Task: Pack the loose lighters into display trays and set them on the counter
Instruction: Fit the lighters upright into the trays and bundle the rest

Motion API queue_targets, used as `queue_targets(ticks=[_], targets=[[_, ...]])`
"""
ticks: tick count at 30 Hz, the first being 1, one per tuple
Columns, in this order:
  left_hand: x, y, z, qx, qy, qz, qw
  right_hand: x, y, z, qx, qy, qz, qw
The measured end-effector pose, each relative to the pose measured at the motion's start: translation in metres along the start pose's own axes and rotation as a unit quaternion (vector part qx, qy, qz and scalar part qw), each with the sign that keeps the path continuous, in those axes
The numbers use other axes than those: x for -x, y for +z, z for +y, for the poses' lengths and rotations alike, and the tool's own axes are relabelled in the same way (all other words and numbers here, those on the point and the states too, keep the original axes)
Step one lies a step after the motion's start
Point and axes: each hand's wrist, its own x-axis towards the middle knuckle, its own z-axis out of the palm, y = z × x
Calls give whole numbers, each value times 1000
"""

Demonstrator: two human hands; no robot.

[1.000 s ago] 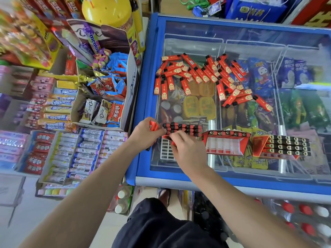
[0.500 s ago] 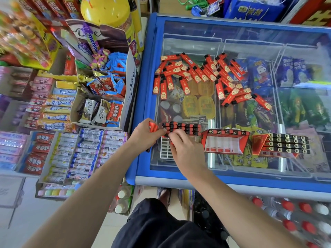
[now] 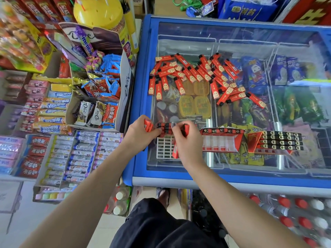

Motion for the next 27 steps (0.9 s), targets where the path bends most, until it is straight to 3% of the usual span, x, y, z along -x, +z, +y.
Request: queue_targets(ticks=[3,5,15,20,24,27], targets=[[12,0,19,23,32,-1,999,-8,-4,-11,-80,111,21,990],[20,1,30,65,44,-48,996,-14,-4,-13,-129,145,26,981],[27,3,44,38,61,-158,985,-24,-14,-21,-173,186,38,966],[24,2,38,104,36,-192,975,-24,-28,-19,-154,211,-37,965],[21,-2,32,204,9,-207,957,-27,-50,-16,-303,220,-130,918],[19,-3,29,235,7,-216,948,-26,-59,-15,-299,202,-184,914]])
